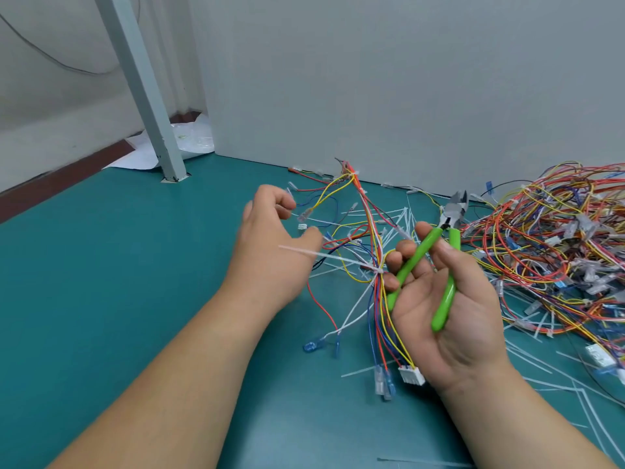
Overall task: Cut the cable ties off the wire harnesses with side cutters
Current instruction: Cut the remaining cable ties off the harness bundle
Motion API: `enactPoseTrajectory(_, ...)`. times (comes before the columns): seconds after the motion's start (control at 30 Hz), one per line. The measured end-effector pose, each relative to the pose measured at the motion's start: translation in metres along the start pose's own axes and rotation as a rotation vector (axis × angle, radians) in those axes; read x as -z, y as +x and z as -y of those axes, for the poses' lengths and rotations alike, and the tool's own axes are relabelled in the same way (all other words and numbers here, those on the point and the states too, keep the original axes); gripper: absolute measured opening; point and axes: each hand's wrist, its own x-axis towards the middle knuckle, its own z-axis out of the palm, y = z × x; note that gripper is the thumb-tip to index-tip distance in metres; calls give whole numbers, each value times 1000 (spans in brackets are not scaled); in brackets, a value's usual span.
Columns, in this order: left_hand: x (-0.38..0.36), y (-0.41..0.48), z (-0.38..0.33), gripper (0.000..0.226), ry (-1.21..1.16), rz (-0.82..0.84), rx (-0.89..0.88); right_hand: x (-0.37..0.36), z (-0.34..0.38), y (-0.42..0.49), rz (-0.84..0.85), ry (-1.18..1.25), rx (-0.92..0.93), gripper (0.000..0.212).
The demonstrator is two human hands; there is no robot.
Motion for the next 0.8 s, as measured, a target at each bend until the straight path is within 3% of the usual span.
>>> enactPoseTrajectory(0.07,-1,-2,2,18,135,-15,-133,0,0,-1,6,3,-2,24)
enactPoseTrajectory(0.17,-12,-9,2,18,148,25,-246,2,-3,-2,47,-31,-20,31)
enactPoseTrajectory(0.3,-13,-13,-4,50,155,-105,-338,0,-6,-4,74,-72,-34,46)
enactPoseTrajectory(0.37,-10,-13,-5,48,158,-100,-313,1,-7,-4,79,-79,-37,44)
enactPoseTrajectory(0.47,-11,-15,-6,26,129,6,-197,2,-9,-4,92,-102,-50,38)
enactPoseTrajectory(0.57,-13,-14,-6,67,107,180,-54,3,-13,-6,115,-143,-86,38)
enactPoseTrajectory(0.63,-12,-14,-6,80,139,242,-5,2,-15,-7,130,-168,-105,37)
enactPoseTrajectory(0.8,-11,-12,-2,59,-156,421,75,2,-19,-8,138,-190,-156,35)
